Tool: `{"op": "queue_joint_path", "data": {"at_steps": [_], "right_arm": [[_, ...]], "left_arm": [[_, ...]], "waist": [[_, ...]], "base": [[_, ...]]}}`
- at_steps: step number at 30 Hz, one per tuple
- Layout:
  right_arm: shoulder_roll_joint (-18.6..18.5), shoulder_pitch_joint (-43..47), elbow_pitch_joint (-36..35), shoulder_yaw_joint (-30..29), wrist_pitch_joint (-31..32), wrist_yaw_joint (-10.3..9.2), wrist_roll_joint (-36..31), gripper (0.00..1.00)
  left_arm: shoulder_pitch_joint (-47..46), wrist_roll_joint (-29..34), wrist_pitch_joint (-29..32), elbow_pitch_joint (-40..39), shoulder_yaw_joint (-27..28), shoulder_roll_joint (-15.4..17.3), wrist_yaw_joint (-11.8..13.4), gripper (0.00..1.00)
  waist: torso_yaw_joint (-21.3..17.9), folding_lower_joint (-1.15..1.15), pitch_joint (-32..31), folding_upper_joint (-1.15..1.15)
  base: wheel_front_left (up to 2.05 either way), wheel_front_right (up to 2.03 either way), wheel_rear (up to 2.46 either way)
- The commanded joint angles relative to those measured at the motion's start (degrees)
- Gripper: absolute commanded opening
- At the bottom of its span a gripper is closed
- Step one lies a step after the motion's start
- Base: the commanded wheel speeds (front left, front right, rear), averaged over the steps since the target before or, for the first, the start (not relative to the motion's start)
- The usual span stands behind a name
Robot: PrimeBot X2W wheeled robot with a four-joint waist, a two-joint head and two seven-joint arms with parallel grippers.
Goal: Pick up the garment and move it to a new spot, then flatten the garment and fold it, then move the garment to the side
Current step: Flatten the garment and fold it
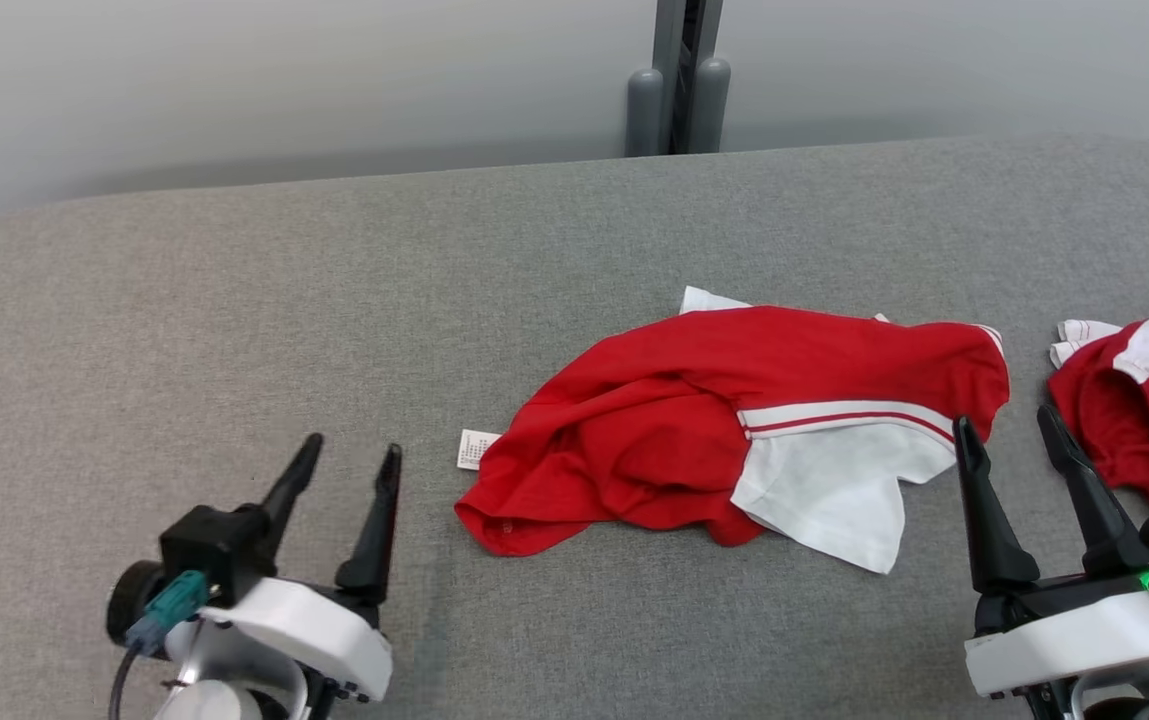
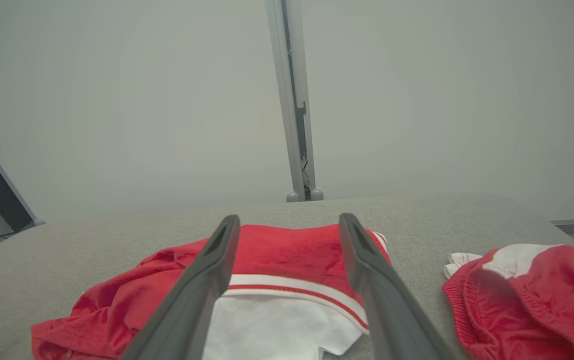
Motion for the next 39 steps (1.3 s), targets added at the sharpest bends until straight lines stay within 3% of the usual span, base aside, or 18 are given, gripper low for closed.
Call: {"op": "queue_joint_path", "data": {"at_steps": [1, 5, 15, 16, 17, 18, 27, 39], "right_arm": [[-0.12, -0.77, -0.08, 0.31, 0.11, 0.01, 0.12, 1.00], [-0.03, -1.44, 0.68, 1.40, -0.35, 0.01, 0.59, 1.00], [0.10, -2.69, 2.95, 1.89, -1.63, 0.01, 0.15, 1.00], [0.19, -2.86, 3.19, 1.98, -1.72, 0.01, 0.49, 1.00], [0.24, -3.06, 3.36, 2.02, -1.85, 0.01, 0.35, 1.00], [0.27, -3.24, 3.49, 2.07, -1.98, 0.01, 0.21, 1.00], [0.48, -3.64, 4.06, 1.85, -2.51, 0.01, 0.38, 1.00], [0.68, -4.02, 4.31, 1.16, -2.84, 0.01, 0.74, 1.00]], "left_arm": [[-1.27, -0.96, 1.82, 0.62, -0.99, -0.42, -1.22, 1.00], [-3.24, -3.52, 8.06, 3.03, -3.58, -1.55, -3.34, 1.00], [-5.54, -6.84, 18.56, 8.75, -5.46, -0.89, -4.56, 0.99], [-5.72, -6.86, 18.42, 8.85, -5.39, -0.75, -4.62, 0.49], [-5.97, -7.22, 17.88, 8.87, -4.97, -0.87, -4.46, 0.17], [-6.13, -7.22, 17.80, 9.09, -4.93, -0.73, -4.48, 0.00], [-8.99, -4.06, 13.35, 7.64, -3.73, 1.15, -3.54, 0.00], [-19.47, 8.46, 0.57, -0.01, -1.29, 8.56, 0.15, 0.00]], "waist": [[-0.88, 0.00, 0.79, 0.00], [-2.89, 0.00, 2.05, 0.00], [-6.62, 0.00, 4.45, 0.00], [-6.75, 0.00, 4.55, 0.00], [-6.86, 0.00, 4.67, 0.00], [-6.94, 0.00, 4.74, 0.00], [-6.81, 0.00, 4.80, 0.00], [-5.97, 0.00, 4.33, 0.00]], "base": [[0.00, 0.00, 0.00], [0.00, 0.00, 0.00], [0.00, 0.00, 0.00], [0.00, 0.00, 0.00], [0.00, 0.00, 0.00], [0.00, 0.00, 0.00], [0.00, 0.00, 0.00], [0.00, 0.00, 0.00]]}}
